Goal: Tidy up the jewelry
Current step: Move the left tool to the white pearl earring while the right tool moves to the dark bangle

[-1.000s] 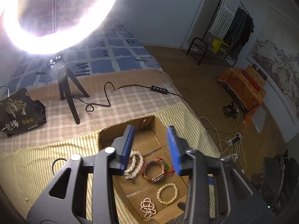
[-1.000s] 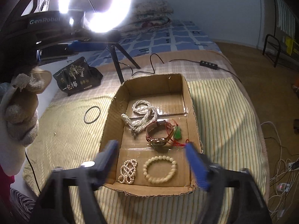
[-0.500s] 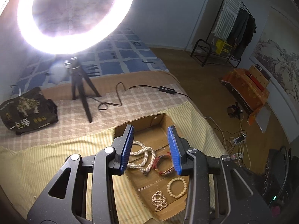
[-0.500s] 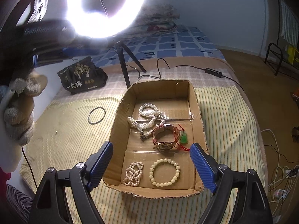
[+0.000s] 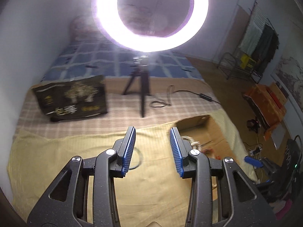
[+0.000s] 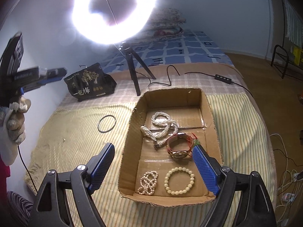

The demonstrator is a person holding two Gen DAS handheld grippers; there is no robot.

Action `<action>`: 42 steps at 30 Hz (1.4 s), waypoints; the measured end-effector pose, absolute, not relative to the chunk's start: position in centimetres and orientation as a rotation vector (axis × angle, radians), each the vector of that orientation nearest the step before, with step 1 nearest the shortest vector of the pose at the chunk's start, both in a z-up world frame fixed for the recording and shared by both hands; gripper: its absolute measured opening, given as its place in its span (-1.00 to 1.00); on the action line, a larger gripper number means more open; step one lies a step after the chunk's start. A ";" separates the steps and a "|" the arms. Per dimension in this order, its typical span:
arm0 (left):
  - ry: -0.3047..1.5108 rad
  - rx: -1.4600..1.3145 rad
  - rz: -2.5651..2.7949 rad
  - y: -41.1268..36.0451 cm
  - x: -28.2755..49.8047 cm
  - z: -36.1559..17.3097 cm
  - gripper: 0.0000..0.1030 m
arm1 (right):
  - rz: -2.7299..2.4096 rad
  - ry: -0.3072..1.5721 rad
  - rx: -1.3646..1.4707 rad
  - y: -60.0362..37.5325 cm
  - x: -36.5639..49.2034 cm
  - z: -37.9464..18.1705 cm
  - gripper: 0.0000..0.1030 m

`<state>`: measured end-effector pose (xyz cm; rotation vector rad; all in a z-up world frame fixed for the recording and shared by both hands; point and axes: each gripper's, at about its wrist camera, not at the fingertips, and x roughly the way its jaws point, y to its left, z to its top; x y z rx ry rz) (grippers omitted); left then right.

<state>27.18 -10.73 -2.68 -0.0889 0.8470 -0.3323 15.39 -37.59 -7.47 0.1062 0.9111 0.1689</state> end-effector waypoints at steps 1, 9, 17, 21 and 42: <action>0.848 -0.094 -0.321 -9.9 27.0 -2.8 -0.27 | 0.171 0.910 0.107 -37.4 15.5 -7.4 0.67; 0.868 -0.098 -0.229 -3.2 25.1 -4.6 -0.27 | 0.208 0.903 0.131 -34.7 16.5 -7.1 0.67; 0.950 -0.131 -0.131 4.0 23.8 -8.7 -0.27 | 0.261 0.934 0.111 -30.7 17.8 -7.7 0.67; 1.001 -0.181 -0.100 7.1 23.4 -10.6 -0.27 | 0.284 0.962 0.101 -28.6 18.4 -8.3 0.61; 1.200 -0.172 -0.125 7.4 24.7 -18.2 -0.54 | 0.241 1.169 0.190 -22.6 24.8 -16.1 0.09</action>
